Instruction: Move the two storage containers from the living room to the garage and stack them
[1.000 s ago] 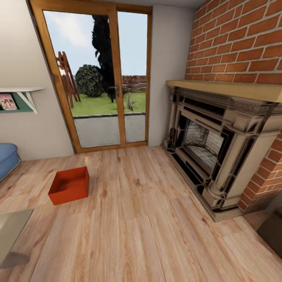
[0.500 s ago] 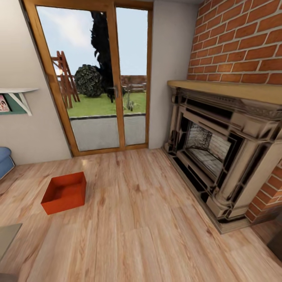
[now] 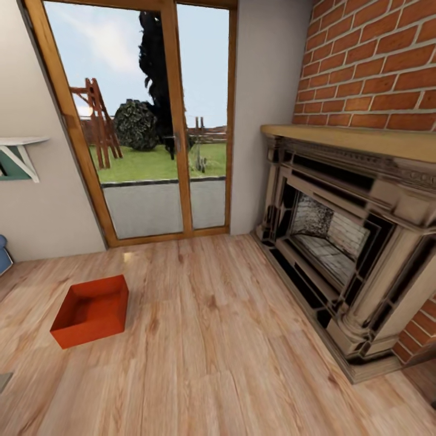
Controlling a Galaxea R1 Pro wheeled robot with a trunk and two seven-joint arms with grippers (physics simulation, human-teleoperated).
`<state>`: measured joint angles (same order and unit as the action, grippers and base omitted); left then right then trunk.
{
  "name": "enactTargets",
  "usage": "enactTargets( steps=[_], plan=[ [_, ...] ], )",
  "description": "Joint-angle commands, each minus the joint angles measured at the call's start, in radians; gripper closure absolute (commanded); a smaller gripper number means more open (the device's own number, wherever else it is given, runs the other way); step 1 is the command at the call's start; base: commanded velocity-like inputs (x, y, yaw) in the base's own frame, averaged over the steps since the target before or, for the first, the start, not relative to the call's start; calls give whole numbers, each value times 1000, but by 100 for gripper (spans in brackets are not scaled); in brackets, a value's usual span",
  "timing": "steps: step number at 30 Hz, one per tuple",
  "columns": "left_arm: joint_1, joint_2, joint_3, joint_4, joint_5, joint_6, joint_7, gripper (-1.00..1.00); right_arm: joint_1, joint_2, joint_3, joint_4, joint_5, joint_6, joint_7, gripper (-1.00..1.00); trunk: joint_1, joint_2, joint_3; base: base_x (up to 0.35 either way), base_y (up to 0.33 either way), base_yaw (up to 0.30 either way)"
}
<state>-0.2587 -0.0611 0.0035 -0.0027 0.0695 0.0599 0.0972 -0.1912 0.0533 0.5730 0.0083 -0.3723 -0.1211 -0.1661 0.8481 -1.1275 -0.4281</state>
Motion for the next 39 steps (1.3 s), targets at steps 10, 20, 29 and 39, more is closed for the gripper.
enactTargets(
  steps=[10, 20, 29, 39],
  plan=[
    [-1, 0, 0, 0, 7, 3, 3, -100, -1, 0, 8, 1, -8, -3, -2, -100, 1, 0, -1, 322, 0, 0],
    [-1, 0, 0, 0, 7, 3, 3, -100, -1, 0, 8, 1, -8, -3, -2, -100, 1, 0, -1, 322, 0, 0],
    [-1, 0, 0, 0, 7, 3, 3, -100, -1, 0, 8, 1, -8, -2, -2, -100, 1, 0, -1, 322, 0, 0],
    [-1, 0, 0, 0, 7, 3, 3, -100, -1, 1, 8, 1, -8, -3, -1, -100, 1, 0, -1, 322, 0, 0]
  ],
)
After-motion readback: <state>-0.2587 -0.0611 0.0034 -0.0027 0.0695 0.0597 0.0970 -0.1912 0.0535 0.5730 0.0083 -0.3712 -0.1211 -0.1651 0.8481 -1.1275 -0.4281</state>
